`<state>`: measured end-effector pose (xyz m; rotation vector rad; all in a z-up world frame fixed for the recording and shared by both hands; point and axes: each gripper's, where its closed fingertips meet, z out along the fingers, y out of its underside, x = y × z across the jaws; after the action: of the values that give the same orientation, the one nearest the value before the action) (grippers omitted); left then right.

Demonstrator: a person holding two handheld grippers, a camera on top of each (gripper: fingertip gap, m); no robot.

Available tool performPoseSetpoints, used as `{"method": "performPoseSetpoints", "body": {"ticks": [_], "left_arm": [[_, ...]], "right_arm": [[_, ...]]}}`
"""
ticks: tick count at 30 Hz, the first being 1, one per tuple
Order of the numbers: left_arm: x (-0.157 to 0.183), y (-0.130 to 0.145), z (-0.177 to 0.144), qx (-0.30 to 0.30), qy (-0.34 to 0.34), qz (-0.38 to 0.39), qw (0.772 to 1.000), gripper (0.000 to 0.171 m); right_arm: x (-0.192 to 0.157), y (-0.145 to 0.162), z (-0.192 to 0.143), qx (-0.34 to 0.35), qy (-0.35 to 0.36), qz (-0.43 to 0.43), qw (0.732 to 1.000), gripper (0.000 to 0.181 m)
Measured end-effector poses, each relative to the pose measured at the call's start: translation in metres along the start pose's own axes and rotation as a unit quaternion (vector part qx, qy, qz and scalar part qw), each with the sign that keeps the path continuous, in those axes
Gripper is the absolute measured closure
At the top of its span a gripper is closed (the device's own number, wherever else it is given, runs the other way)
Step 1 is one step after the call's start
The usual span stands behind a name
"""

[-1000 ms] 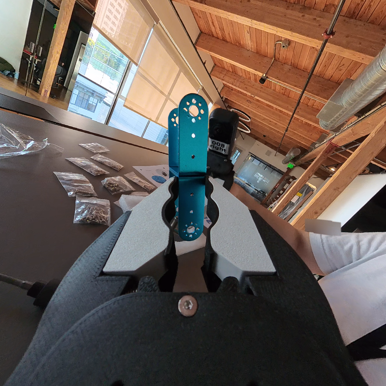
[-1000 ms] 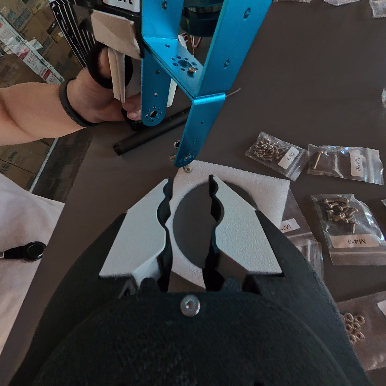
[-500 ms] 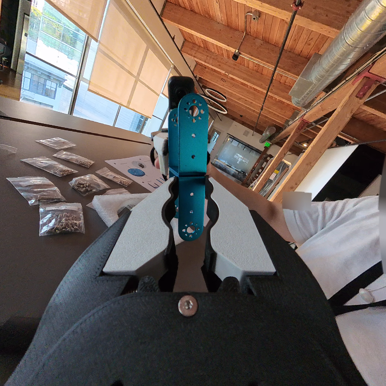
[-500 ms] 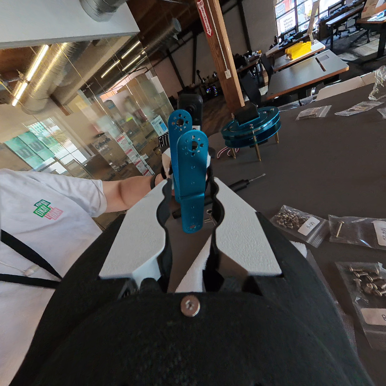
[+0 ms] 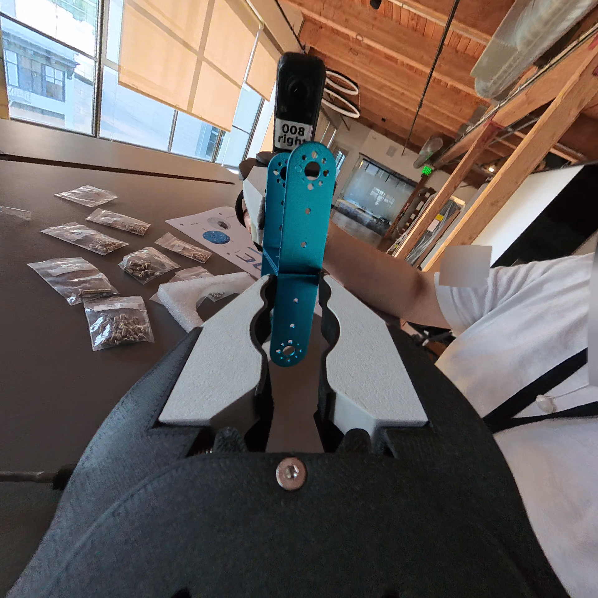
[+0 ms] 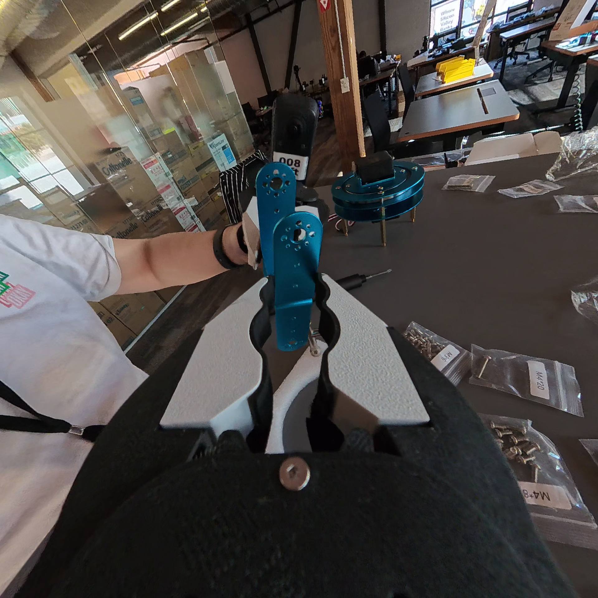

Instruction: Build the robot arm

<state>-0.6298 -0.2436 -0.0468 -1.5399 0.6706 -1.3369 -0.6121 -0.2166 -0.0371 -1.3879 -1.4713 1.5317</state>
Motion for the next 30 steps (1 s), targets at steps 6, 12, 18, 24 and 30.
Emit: {"method": "performPoseSetpoints", "body": {"ticks": [6,12,18,24,30], "left_arm": [[0.001,0.001,-0.002,-0.019,-0.008,0.017,1.000,0.146],[-0.002,0.006,0.001,-0.015,-0.042,0.074,0.996,0.146],[-0.009,0.015,-0.001,-0.044,-0.064,0.095,0.992,0.146],[-0.016,0.021,-0.002,-0.062,-0.069,0.080,0.992,0.145],[-0.018,0.021,-0.003,-0.065,-0.076,0.085,0.991,0.145]], "right_arm": [[-0.003,-0.001,0.003,-0.008,0.011,-0.022,1.000,0.157],[-0.004,-0.003,0.002,-0.005,0.024,-0.042,0.999,0.157],[0.001,0.008,0.005,-0.008,0.029,-0.044,0.999,0.157],[0.005,0.014,0.005,-0.017,0.044,-0.054,0.997,0.157],[0.007,0.016,0.006,-0.017,0.050,-0.051,0.997,0.157]]}}
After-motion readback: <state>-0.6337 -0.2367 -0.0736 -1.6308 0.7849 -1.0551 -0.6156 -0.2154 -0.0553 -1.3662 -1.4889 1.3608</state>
